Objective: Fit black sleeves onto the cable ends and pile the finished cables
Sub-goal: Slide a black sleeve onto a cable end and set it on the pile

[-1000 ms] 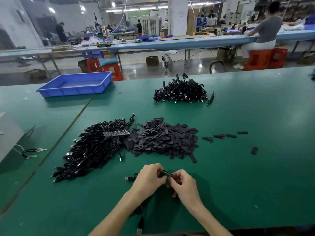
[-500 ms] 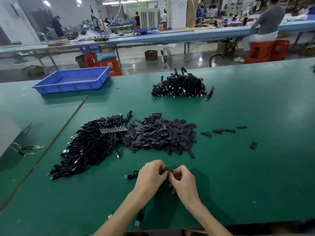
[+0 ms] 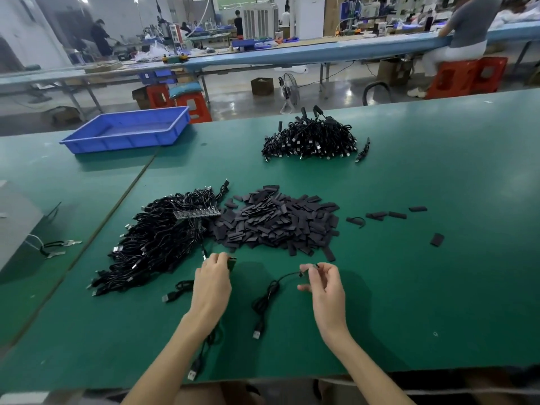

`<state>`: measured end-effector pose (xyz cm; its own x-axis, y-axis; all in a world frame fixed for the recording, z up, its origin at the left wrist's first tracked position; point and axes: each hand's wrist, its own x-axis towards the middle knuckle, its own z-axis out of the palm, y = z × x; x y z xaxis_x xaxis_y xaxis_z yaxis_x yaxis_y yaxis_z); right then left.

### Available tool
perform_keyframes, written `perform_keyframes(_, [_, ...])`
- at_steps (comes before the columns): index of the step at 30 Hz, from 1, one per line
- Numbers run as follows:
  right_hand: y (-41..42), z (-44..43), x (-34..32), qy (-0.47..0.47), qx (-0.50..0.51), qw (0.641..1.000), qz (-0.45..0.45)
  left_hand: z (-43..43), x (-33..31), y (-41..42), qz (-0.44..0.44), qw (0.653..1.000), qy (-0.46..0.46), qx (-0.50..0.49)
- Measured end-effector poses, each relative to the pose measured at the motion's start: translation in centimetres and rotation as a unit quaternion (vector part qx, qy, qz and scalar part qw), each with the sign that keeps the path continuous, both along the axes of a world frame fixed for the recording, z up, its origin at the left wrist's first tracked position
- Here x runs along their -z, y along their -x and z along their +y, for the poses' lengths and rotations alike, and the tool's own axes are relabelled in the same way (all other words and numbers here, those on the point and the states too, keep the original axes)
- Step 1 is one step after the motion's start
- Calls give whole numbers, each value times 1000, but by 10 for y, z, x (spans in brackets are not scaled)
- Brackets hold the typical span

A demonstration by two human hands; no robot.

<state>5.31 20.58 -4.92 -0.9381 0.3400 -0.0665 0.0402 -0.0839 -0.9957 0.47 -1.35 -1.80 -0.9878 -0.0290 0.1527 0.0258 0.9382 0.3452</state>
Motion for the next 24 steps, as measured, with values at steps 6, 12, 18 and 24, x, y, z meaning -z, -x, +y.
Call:
perform_keyframes(6, [22,21,-18,30,0,998,47,16,-1,-12,31,999,8,16])
perform_keyframes(12, [39,46,-9,-31,26,999,2,54,-9,10,-9,989,-60,133])
perform_keyframes(18, [37,41,0,-98,6,995,8,106,-5,46,-37,985,-60,157])
perform_keyframes(24, [38,45,3,-124,-5,992,11,130,-3,66,-55,990,-51,120])
